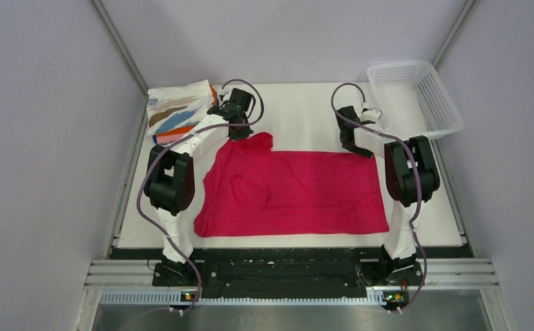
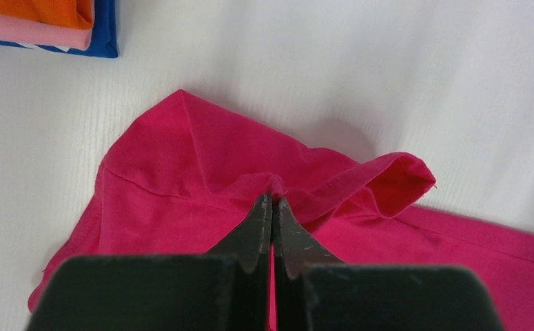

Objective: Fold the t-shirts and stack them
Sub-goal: Grab the side of the flattened tshirt furthest away from the robot with both arms, then fold the other side of the tshirt into a rectangle

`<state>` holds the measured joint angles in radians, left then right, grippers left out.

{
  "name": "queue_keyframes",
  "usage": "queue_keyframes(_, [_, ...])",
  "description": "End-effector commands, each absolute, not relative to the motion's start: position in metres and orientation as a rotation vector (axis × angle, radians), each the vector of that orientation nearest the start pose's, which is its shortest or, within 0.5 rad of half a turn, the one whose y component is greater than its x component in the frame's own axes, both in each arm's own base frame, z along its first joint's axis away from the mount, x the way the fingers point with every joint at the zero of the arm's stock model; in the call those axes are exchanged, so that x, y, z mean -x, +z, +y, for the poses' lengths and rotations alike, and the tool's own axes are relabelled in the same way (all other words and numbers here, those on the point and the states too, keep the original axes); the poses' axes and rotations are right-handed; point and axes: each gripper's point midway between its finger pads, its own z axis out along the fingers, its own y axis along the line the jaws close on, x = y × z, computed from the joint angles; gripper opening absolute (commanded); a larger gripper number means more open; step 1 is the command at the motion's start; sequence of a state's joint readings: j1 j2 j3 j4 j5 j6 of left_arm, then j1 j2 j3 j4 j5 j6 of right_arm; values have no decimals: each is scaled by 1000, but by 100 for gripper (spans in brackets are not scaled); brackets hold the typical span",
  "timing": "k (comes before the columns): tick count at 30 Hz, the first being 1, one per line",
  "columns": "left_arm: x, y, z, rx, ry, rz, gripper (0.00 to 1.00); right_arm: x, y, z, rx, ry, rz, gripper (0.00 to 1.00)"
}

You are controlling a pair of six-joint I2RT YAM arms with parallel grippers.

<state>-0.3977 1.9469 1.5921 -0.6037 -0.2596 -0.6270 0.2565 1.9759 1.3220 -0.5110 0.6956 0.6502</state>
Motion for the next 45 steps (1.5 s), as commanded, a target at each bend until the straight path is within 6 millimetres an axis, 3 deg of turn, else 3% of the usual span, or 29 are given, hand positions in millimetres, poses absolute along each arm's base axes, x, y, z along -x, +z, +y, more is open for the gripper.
queue_keyframes(1, [-455, 133, -169, 402, -148, 2384, 0, -399, 48, 2, -644, -650, 2396, 64])
queue_keyframes(5, [-451, 134, -169, 400, -154, 2383, 0, -390, 45, 1, -662, -657, 2402, 60])
queue_keyframes(10, [-443, 137, -168, 395, -162, 2392, 0, -396, 44, 2, -680, -637, 2372, 30])
queue_keyframes(15, [-431, 143, -166, 391, -169, 2389, 0, -406, 56, 4, -680, -603, 2316, 13])
queue_keyframes(18, [-420, 148, -167, 382, -182, 2389, 0, -404, 67, 7, -658, -583, 2279, 7])
queue_keyframes(31, [-345, 179, -152, 357, -169, 2312, 0, -376, 96, 28, -599, -425, 2225, 4])
queue_keyframes(38, [-296, 179, -147, 369, -190, 2304, 0, -361, 107, 26, -598, -402, 2200, 3])
queue_keyframes(45, [-248, 171, -157, 344, -250, 2330, 0, -351, 109, 25, -589, -374, 2194, 2])
